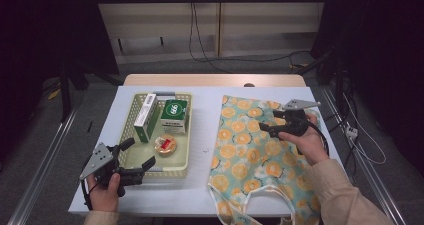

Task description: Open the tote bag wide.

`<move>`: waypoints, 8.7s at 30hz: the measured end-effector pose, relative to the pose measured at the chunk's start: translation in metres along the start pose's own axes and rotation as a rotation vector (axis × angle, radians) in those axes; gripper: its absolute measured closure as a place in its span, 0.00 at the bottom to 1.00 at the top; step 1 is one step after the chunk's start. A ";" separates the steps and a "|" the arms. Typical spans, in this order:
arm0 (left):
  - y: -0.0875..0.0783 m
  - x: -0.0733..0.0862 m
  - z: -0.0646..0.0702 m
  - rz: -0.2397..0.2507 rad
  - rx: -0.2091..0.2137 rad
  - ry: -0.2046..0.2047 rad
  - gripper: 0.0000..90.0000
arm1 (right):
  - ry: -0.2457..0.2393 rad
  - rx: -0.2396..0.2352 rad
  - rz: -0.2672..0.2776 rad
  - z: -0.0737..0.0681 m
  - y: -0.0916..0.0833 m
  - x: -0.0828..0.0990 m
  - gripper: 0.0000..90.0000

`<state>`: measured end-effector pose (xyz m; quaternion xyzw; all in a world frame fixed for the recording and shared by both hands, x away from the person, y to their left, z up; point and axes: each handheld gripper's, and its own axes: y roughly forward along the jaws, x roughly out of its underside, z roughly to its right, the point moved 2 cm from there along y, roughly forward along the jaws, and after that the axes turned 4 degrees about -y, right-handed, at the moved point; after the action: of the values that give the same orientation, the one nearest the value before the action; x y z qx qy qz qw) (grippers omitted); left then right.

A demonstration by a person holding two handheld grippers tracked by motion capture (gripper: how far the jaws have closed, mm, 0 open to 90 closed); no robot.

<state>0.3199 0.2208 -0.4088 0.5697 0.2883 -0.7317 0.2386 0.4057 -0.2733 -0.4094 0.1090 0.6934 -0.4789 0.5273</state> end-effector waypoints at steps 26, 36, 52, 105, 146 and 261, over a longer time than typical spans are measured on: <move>-0.003 0.002 0.003 -0.001 -0.008 0.001 0.03 | -0.144 -0.191 -0.058 -0.080 -0.031 0.058 0.22; -0.002 0.001 0.006 -0.009 -0.002 0.012 0.03 | -0.123 -0.187 -0.039 -0.091 -0.039 0.063 0.22; -0.003 0.003 0.006 -0.013 -0.011 0.009 0.03 | -0.175 -0.258 -0.093 -0.110 -0.040 0.075 0.22; 0.000 0.004 0.007 -0.025 -0.006 0.021 0.03 | -0.139 -0.279 -0.059 -0.087 -0.028 0.060 1.00; -0.001 0.004 0.006 -0.024 -0.007 0.018 0.03 | -0.022 -0.180 -0.053 -0.029 0.045 0.003 1.00; -0.002 0.005 0.007 -0.029 -0.007 0.024 0.03 | -0.015 -0.223 -0.050 -0.009 0.014 -0.029 1.00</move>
<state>0.3121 0.2175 -0.4124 0.5733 0.3021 -0.7272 0.2264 0.4213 -0.2487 -0.3932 0.0290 0.7408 -0.4125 0.5293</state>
